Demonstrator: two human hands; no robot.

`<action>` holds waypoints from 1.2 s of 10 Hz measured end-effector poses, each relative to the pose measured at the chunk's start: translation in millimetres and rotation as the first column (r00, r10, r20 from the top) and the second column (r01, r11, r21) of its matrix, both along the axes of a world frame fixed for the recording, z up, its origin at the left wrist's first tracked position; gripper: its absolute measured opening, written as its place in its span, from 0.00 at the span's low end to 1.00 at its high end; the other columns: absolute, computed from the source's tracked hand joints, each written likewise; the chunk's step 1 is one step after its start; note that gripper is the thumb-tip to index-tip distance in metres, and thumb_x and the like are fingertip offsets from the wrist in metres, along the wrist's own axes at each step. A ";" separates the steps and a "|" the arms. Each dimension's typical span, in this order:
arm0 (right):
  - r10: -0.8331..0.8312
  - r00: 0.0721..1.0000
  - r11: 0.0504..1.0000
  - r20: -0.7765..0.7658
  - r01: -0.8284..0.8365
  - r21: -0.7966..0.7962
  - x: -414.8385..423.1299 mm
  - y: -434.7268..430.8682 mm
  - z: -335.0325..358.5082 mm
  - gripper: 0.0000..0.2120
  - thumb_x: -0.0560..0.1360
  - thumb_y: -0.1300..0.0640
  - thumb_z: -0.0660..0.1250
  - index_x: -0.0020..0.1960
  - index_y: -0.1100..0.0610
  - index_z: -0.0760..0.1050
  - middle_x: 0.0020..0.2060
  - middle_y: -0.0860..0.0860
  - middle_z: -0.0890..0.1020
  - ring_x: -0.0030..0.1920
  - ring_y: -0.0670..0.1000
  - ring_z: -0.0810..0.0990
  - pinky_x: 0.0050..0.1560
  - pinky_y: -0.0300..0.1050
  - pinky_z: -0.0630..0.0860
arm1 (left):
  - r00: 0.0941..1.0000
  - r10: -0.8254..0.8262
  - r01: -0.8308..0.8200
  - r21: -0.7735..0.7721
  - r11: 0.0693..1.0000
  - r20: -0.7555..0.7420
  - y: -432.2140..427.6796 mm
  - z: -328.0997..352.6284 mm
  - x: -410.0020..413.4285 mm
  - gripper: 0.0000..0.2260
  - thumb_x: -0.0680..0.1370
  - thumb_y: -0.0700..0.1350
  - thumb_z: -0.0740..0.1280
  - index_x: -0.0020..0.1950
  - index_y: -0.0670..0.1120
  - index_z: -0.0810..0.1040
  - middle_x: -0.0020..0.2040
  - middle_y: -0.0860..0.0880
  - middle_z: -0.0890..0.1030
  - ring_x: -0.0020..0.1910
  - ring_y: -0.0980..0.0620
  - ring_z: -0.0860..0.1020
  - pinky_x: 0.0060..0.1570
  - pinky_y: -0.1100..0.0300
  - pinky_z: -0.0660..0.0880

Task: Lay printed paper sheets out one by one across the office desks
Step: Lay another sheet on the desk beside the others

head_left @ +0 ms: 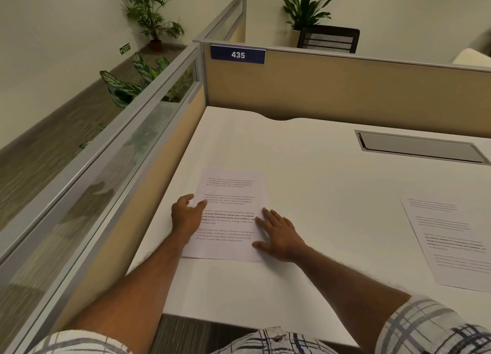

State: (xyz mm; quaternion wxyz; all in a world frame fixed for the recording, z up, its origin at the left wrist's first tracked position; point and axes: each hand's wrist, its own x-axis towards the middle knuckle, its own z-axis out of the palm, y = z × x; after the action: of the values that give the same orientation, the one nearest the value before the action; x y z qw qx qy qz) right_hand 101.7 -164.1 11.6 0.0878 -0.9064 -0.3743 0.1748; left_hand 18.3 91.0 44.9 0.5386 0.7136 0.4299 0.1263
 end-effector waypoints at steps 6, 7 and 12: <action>-0.009 1.000 1.000 0.004 0.009 -0.004 1.0 2.1 -2.4 0.38 0.77 0.33 0.56 0.80 0.48 0.50 0.80 0.50 0.44 0.79 0.52 0.42 0.78 0.54 0.45 | 0.996 -0.051 0.069 0.271 0.960 -0.072 4.0 2.9 -14.3 0.15 0.71 0.40 0.76 0.56 0.43 0.81 0.47 0.42 0.85 0.45 0.44 0.83 0.46 0.54 0.78; -0.006 1.000 1.000 0.005 0.006 -0.003 0.2 1.8 -2.8 0.38 0.77 0.33 0.56 0.80 0.48 0.50 0.80 0.50 0.44 0.79 0.52 0.42 0.78 0.54 0.45 | 0.995 -0.066 0.090 0.338 0.937 -0.081 -0.2 4.5 -17.2 0.12 0.73 0.41 0.75 0.55 0.43 0.82 0.49 0.44 0.85 0.47 0.45 0.82 0.47 0.55 0.76; -0.201 0.948 0.881 -0.245 0.285 0.379 -1.3 -0.8 2.9 0.42 0.75 0.36 0.65 0.79 0.53 0.51 0.79 0.50 0.55 0.78 0.51 0.56 0.76 0.50 0.56 | 0.982 -0.157 0.124 0.271 0.955 0.106 -8.4 1.1 -19.6 0.09 0.77 0.39 0.70 0.56 0.39 0.79 0.47 0.47 0.81 0.44 0.50 0.79 0.39 0.71 0.70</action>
State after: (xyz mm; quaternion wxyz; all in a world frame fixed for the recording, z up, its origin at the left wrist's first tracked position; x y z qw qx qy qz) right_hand 100.4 -164.9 14.5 0.3339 -0.8856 -0.2746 0.1697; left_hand -1.3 82.6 46.0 0.4728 0.7981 0.3225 0.1886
